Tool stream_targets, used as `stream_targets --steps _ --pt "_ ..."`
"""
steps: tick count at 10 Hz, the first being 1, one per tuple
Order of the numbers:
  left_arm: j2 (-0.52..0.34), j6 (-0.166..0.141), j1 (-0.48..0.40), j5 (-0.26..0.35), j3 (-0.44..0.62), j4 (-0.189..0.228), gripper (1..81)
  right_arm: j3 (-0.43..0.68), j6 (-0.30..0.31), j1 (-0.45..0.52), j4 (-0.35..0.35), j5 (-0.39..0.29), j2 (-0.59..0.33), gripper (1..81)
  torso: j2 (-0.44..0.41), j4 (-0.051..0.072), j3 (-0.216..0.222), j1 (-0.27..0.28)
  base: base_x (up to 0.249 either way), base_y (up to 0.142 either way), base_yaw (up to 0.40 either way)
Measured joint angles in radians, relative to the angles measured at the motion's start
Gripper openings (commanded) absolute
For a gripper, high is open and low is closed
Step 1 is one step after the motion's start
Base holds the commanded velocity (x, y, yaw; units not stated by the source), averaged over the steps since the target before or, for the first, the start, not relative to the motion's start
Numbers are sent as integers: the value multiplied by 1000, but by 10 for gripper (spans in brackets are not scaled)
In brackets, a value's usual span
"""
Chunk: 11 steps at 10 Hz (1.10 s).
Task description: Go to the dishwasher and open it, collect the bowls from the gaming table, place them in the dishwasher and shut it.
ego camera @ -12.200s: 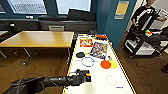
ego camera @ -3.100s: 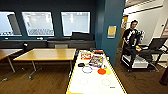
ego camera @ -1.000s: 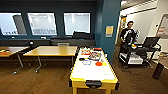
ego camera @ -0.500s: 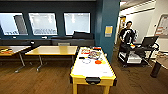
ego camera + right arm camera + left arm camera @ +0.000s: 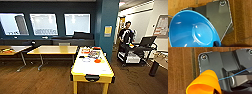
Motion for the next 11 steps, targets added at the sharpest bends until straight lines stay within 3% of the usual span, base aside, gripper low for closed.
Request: stream_targets --steps 4,11 --pt "9 0 -6 -29 0 0 10 0 0 7 -1 2 5 10 0 0 0 0 0 0 0" --pt "13 0 -3 -28 1 -1 10 0 0 3 -1 -4 6 10 0 0 0 0 0 0 -14"
